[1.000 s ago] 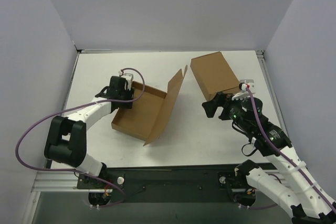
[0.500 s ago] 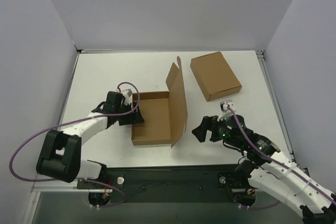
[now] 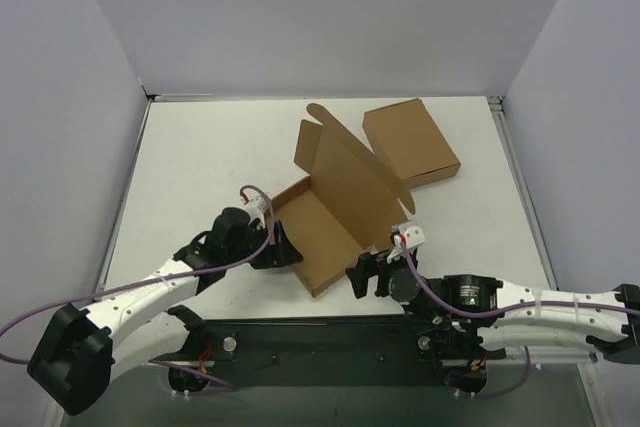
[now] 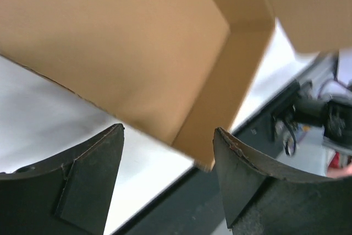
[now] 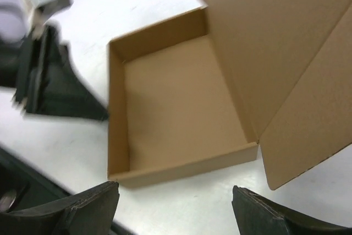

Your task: Fold the paper box

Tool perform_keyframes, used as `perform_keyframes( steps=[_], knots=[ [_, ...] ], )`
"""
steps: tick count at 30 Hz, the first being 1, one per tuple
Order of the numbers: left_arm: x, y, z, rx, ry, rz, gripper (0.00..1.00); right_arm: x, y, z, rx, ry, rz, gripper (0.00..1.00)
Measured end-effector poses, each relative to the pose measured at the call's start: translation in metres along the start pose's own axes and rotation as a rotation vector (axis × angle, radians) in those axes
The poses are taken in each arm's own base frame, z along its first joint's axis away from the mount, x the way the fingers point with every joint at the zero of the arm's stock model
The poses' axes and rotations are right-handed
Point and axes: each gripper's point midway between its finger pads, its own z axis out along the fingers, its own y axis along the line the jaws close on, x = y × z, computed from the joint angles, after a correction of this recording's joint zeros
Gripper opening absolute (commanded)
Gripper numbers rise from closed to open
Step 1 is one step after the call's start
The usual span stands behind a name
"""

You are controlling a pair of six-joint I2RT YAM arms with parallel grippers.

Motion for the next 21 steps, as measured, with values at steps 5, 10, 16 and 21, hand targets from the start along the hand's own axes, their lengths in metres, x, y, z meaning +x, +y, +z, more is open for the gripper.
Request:
perform_keyframes(
  steps=[5, 10, 16, 21],
  knots=[
    [0.033, -0.018, 0.003, 0.046, 0.059, 0.035, 0.76, -0.025, -0.021, 0.001, 0.176, -0.095, 0.015, 0.84],
    [0.010, -0.033, -0.019, 0.054, -0.033, 0.089, 0.83, -0.036, -0.041, -0.008, 0.238, -0.145, 0.007, 0.84],
    [-0.080, -0.071, -0.069, 0.108, -0.265, 0.199, 0.84, -0.064, -0.074, -0.019, 0.331, -0.187, 0.079, 0.86],
    [-0.147, -0.044, -0.085, 0.033, -0.383, 0.185, 0.84, -0.077, -0.094, -0.016, 0.412, -0.154, 0.105, 0.85]
  ],
)
